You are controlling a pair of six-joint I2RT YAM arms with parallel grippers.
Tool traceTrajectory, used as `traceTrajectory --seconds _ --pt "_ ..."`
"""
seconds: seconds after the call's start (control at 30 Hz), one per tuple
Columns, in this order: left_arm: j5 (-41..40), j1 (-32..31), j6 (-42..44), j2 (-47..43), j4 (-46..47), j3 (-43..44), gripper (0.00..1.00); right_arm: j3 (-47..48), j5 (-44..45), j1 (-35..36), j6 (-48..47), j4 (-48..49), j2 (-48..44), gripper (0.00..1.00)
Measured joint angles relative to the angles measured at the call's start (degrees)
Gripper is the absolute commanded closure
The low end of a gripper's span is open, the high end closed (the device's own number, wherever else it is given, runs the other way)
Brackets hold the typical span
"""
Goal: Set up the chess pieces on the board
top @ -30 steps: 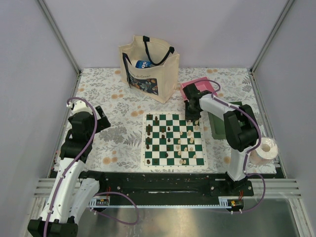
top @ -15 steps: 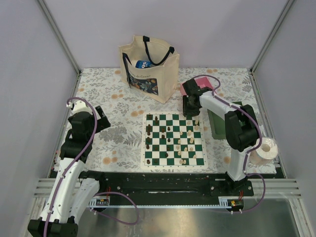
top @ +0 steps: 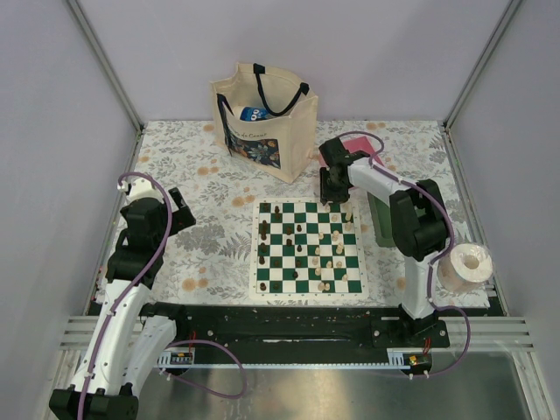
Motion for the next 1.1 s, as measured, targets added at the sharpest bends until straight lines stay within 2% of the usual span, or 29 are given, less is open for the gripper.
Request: traceTrajectory --seconds 0.13,0.47,0.6,0.63,0.67,0.7,1.1 --pt "0.0 0.0 0.0 0.0 0.0 0.0 0.01 0.3 0.0 0.0 0.0 -0.6 1.0 0.59" --pt "0.0 0.0 0.0 0.0 0.0 0.0 0.01 1.4 0.1 0.0 -0.3 -1.3 1.7 0.83" --pt "0.0 0.0 0.0 0.0 0.0 0.0 0.01 1.5 0.4 0.0 -0.5 -1.4 1.7 0.80" --pt "0.0 0.0 0.0 0.0 0.0 0.0 0.01 1.5 0.4 0.0 -0.6 -1.4 1.7 0.76" --pt "0.0 0.0 0.0 0.0 0.0 0.0 0.01 1.5 0.4 0.0 -0.6 -1.5 1.7 0.64" --pt "0.0 0.1 0.0 0.0 0.0 0.0 0.01 1.6 0.4 0.0 -0.6 -1.5 1.7 0.62" --pt "0.0 0.2 0.0 0.0 0.0 0.0 0.01 1.6 -0.1 0.0 -1.0 -1.7 1.7 0.60"
